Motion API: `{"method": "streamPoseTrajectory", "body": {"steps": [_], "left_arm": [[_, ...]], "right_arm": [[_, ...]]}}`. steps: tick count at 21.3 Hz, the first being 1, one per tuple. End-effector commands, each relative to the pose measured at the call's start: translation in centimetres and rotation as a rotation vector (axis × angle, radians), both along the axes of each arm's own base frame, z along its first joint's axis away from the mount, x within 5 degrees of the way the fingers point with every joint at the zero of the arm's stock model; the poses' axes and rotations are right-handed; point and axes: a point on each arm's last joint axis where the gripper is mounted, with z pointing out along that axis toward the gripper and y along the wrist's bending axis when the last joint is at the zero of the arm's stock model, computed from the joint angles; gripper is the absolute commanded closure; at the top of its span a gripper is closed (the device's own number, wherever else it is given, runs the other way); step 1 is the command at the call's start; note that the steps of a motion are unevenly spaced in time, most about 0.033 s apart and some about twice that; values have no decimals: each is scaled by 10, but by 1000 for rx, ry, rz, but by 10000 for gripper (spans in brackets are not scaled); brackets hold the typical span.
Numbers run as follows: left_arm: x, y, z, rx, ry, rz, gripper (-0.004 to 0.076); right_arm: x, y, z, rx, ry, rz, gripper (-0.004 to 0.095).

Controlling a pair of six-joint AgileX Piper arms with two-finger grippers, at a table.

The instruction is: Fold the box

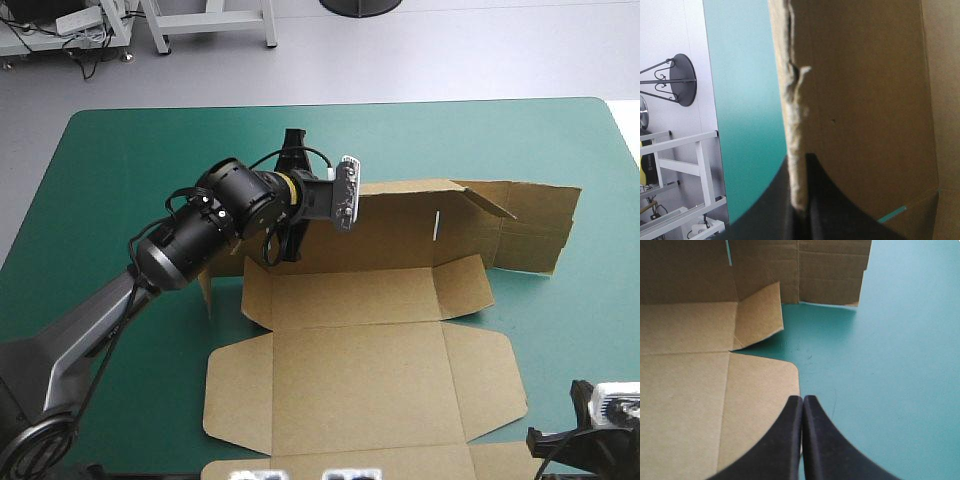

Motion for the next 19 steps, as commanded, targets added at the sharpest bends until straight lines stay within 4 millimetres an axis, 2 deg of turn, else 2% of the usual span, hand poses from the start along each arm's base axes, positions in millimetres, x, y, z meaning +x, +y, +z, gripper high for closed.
{"method": "streamPoseTrajectory", "body": {"steps": [1, 4, 7, 10, 14, 19], "left_arm": [[-24, 2, 16, -94, -111, -36, 734], [-37, 3, 6, -87, -144, -45, 734], [-50, 6, -10, -90, -148, -40, 734], [-58, 9, -30, -52, -141, -56, 734], [-58, 10, -45, -58, -166, -41, 734], [-58, 9, -48, -80, -164, -38, 734]], "right_arm": [[13, 0, 52, 27, -91, 13, 913], [29, 1, 83, 71, -96, 45, 913], [64, 1, 123, 129, -121, 98, 913], [111, -5, 147, 170, -91, 141, 913], [179, -12, 157, 243, -8, 196, 913], [239, -22, 150, 274, 99, 236, 913]]}}
